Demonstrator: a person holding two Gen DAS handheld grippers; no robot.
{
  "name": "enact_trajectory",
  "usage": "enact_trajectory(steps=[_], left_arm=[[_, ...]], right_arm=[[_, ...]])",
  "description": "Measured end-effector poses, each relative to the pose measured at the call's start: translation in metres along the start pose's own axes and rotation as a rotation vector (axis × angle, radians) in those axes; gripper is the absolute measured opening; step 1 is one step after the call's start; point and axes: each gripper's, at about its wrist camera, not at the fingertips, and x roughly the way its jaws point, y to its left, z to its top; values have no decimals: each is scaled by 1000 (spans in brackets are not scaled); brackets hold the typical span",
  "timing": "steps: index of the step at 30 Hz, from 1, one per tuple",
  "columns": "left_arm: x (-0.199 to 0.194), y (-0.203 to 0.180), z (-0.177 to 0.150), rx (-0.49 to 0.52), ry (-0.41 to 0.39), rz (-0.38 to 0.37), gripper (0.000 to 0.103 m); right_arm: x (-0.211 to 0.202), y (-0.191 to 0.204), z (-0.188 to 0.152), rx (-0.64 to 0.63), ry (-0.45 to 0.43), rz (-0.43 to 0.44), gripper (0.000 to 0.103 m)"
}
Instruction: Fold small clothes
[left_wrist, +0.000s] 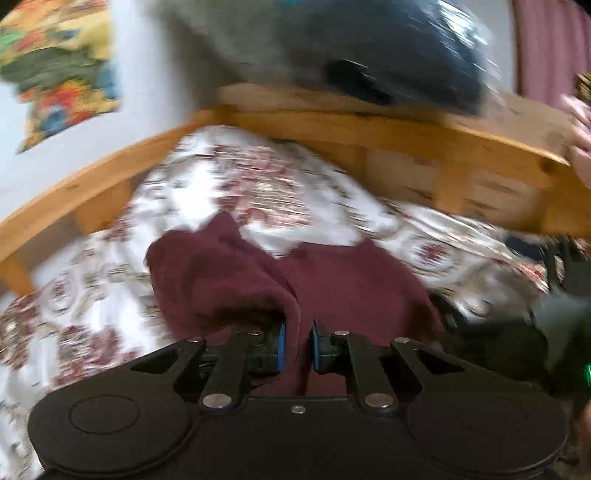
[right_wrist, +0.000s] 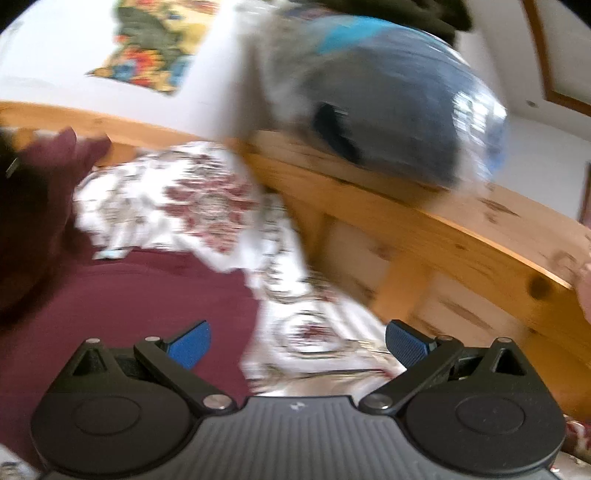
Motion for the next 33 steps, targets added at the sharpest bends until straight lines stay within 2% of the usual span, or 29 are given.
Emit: enact_trajectory(steps=[4, 10, 13, 15, 19, 21, 26, 30, 33], left_arm=[[21, -30, -12, 52, 48, -62, 14], [28, -47, -31, 95, 60, -50, 16], [23, -49, -32, 97, 49, -54, 21], [16, -46, -31, 84, 20, -56, 33], [2, -45, -32, 70, -71, -111, 46], [-6, -46, -33, 73, -108, -122, 61], [-30, -47, -35, 88, -211, -125, 79], [-48, -43, -43, 49, -287, -25, 98], [-52, -30, -51, -4, -278, 21, 101]], right_arm=[[16, -23, -7, 50, 39, -42, 103], [25, -31, -11, 81, 62, -23, 103], [27, -29, -9, 79, 60, -13, 103], [26, -28, -8, 82, 62, -9, 103], [24, -31, -7, 99, 61, -10, 103], [23, -32, -6, 107, 58, -12, 103], [21, -31, -5, 104, 52, -11, 103], [19, -28, -2, 99, 45, 4, 103], [16, -25, 0, 98, 19, 21, 103]])
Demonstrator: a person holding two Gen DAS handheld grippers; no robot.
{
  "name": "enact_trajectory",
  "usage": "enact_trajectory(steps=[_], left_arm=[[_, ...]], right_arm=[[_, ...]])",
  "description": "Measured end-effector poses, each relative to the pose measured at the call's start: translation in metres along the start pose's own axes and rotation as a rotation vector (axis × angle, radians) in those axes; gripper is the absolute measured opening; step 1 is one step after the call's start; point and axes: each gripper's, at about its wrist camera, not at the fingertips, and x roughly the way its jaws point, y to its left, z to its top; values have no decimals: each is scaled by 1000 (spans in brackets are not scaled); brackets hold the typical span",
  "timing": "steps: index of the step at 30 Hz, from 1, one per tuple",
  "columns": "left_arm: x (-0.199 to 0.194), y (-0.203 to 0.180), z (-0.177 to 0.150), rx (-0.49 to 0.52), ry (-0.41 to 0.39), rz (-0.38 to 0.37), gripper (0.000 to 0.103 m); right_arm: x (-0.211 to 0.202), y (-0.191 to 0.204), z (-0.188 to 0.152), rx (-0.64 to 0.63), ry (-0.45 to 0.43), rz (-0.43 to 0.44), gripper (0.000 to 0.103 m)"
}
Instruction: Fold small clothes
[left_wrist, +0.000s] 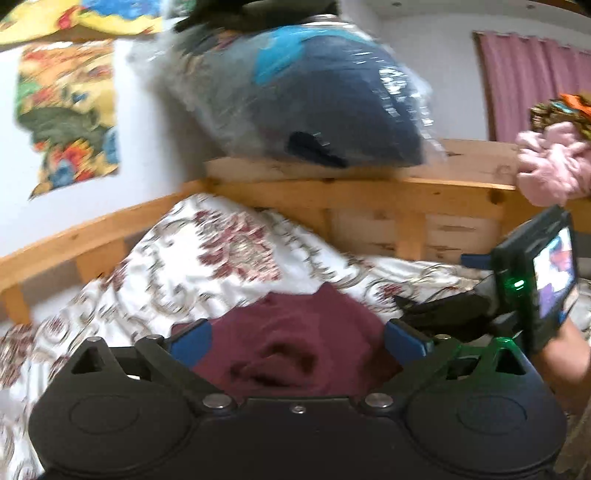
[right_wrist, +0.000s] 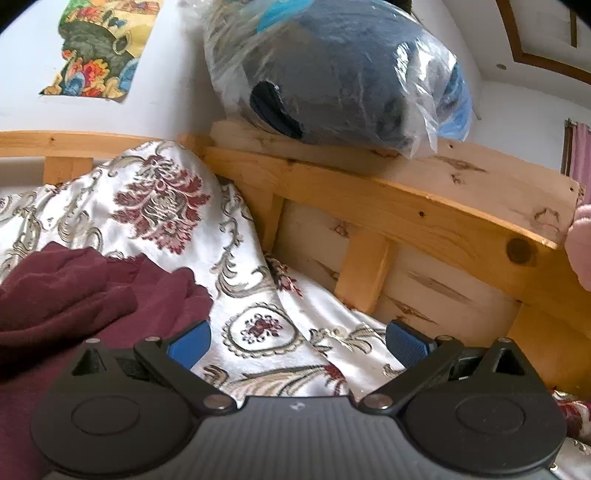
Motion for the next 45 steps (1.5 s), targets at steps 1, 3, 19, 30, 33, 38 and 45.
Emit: enact_trajectory(steps=[1, 3, 19, 30, 33, 38, 45], left_arm=[[0, 5, -3, -15, 15, 14, 102], [2, 13, -12, -38, 53, 43, 102], [17, 7, -53, 113, 179, 56, 95], [24, 13, -61, 147, 244, 80, 47], [23, 11, -61, 166, 235, 83, 36], [20, 5, -64, 201, 217, 81, 26], [16, -14, -70, 299, 199, 81, 24]], right_arm=[[0, 1, 0, 3, -6, 6, 103], [1, 2, 1, 16, -16, 21, 103], [26, 12, 27, 279, -51, 636, 103], [40, 40, 15, 261, 161, 676, 81], [50, 40, 16, 301, 219, 708, 83], [67, 40, 25, 347, 238, 729, 84], [70, 44, 26, 302, 238, 661, 19]])
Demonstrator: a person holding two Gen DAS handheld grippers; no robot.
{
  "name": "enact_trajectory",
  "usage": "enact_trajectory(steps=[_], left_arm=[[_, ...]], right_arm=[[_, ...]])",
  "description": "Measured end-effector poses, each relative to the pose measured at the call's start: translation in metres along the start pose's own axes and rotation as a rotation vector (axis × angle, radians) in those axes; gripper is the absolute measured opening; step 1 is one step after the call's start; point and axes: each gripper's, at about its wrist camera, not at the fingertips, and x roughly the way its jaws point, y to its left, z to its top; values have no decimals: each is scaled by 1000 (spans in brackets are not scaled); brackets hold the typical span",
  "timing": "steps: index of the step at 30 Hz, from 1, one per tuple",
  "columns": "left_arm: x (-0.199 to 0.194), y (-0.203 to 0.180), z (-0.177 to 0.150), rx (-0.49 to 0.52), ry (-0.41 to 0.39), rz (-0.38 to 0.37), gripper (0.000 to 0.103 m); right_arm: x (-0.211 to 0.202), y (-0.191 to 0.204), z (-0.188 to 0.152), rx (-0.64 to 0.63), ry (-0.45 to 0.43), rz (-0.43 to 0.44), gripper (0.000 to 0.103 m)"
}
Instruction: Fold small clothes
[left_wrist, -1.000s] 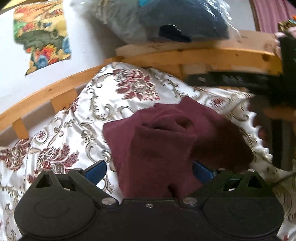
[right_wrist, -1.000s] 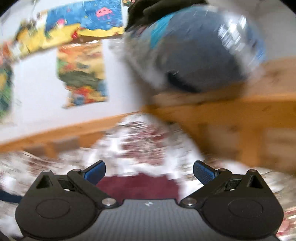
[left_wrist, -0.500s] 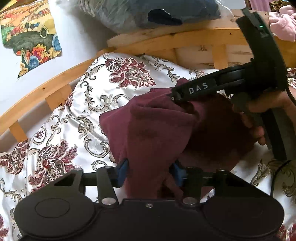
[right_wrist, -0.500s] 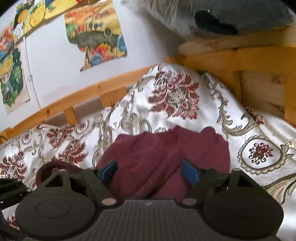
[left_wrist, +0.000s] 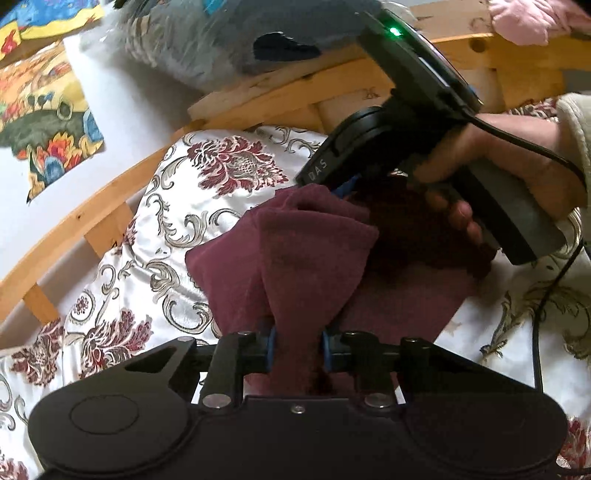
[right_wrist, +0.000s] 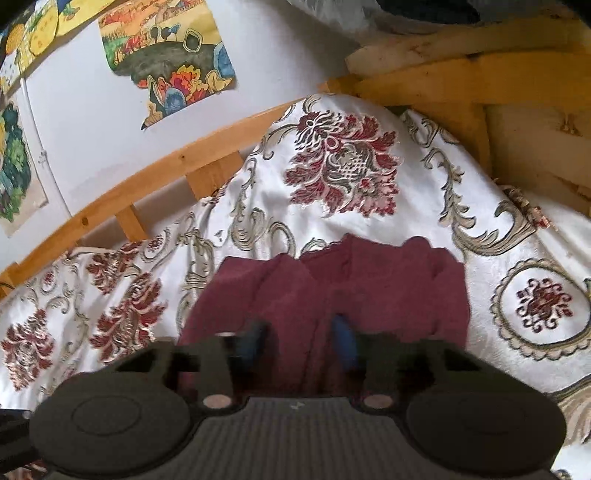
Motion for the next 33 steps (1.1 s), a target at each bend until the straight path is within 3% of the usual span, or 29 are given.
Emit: enact_trajectory(steps=[10, 20, 33], left_arm=[[-6, -24, 16, 35, -80, -8, 21], [3, -50, 26, 58, -103, -80, 22], [7, -54, 15, 56, -91, -122, 31]], right_arm=[[-32, 9, 12, -147, -160, -91, 14], [-47, -35, 10, -10, -149, -161, 14], [-51, -48, -5, 33, -88, -185, 15]])
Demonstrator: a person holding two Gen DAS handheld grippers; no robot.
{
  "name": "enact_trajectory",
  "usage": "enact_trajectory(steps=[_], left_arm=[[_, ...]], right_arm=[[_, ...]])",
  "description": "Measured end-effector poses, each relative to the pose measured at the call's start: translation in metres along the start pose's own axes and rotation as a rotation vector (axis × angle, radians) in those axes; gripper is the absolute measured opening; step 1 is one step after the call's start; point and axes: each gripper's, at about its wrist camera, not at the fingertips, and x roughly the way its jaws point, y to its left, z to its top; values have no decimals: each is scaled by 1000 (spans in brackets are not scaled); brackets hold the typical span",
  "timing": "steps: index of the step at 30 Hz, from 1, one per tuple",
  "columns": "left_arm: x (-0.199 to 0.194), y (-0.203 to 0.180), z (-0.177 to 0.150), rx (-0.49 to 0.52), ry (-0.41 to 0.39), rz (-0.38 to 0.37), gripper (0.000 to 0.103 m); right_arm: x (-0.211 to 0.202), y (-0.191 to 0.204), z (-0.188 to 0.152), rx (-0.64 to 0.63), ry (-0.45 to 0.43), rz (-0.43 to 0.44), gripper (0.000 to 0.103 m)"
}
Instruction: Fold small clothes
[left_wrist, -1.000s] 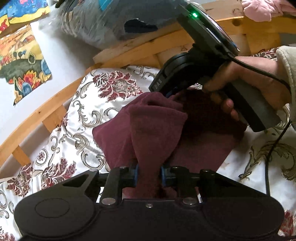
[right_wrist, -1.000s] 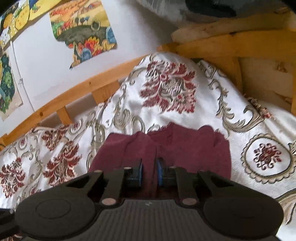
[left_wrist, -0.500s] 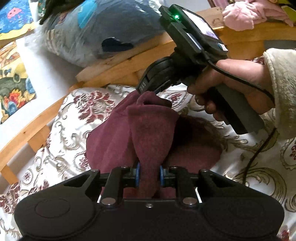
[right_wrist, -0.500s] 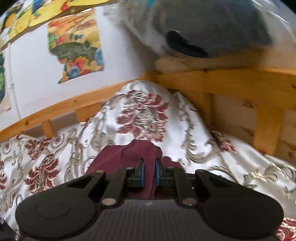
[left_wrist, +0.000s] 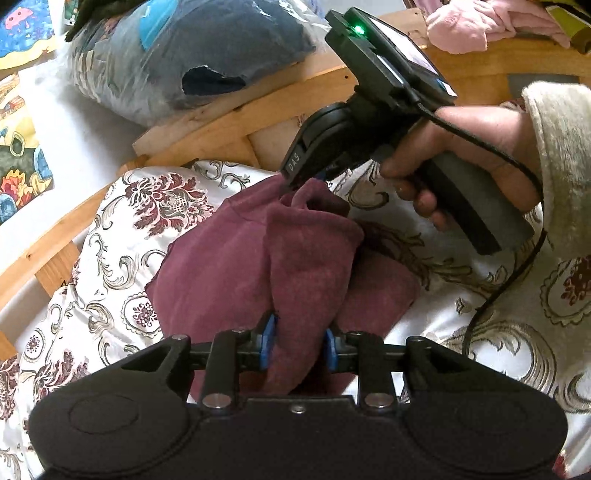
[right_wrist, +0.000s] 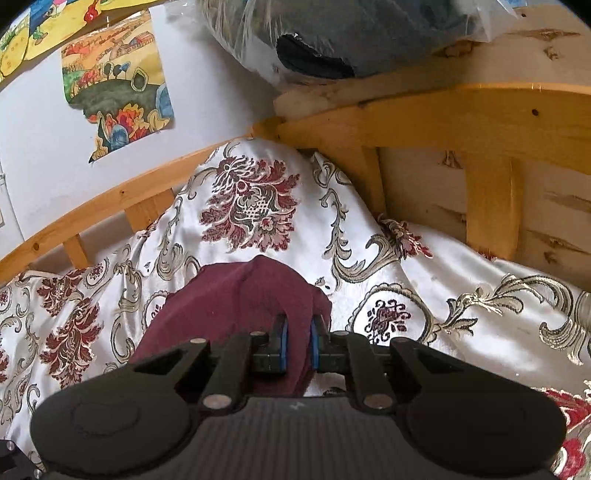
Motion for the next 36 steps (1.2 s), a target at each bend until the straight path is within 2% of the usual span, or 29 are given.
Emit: enact_trajectory(steps=[4, 12, 30, 31, 32, 34, 36], left_arm=[[0, -5, -5, 38, 1, 16, 33], [0, 2, -1, -46, 11, -12, 35], [-1, 2, 0, -42, 12, -12, 37], [-1, 2, 0, -44, 11, -15, 39], [-2, 2, 0, -48, 10, -22, 45], [-4, 4, 2, -71, 7, -55, 66], [-8, 8, 4, -107, 0, -75, 77]], right_arm=[[1, -1, -1, 6, -1, 5, 16], [2, 0, -2, -5, 0, -10, 18], [4, 1, -4, -9, -6, -23, 21], [5, 0, -4, -8, -5, -25, 23], [5, 0, -4, -4, -3, -30, 28], [3, -1, -3, 7, 0, -33, 35], [1, -2, -3, 13, -4, -44, 45]])
